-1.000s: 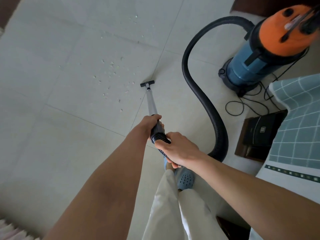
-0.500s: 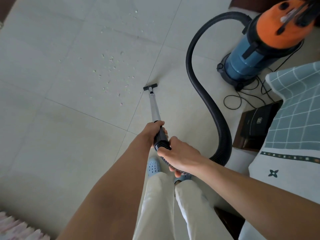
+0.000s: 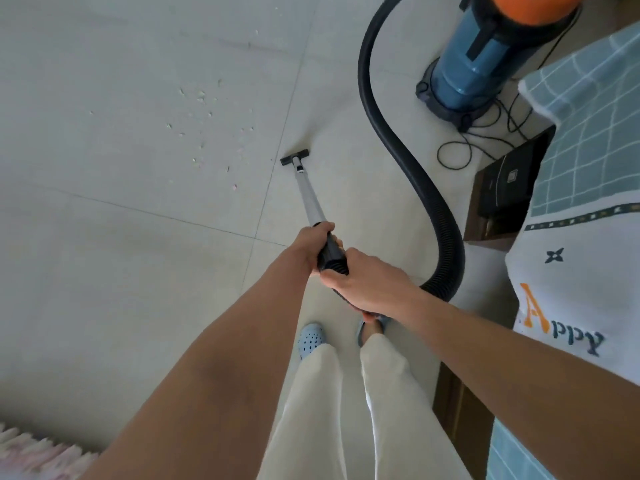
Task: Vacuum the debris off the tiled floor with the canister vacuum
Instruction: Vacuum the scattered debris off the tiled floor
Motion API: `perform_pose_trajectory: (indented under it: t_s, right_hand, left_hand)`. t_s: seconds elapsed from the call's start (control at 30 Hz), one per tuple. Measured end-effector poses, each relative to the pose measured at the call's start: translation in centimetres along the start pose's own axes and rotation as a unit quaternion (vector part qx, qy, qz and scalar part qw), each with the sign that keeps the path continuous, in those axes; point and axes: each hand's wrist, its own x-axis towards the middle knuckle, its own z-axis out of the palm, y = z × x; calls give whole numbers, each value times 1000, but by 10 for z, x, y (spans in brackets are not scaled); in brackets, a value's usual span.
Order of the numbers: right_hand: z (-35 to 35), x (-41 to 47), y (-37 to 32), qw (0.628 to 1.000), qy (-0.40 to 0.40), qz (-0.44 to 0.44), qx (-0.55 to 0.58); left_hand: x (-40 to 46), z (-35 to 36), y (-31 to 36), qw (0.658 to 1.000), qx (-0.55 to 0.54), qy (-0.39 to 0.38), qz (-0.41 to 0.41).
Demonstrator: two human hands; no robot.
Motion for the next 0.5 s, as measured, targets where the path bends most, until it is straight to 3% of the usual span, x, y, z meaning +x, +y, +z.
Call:
perform_pose_trajectory:
  t_s: [0.23,0.5]
  right_hand:
    - [45,-30,9,996,42,14,-74]
    - [76,-65,22,996,41,23,-82]
  left_hand:
    - [-12,-17,-46,999,-6,-30,-25]
    - [-30,-22,-90,999,-2,-46,-19]
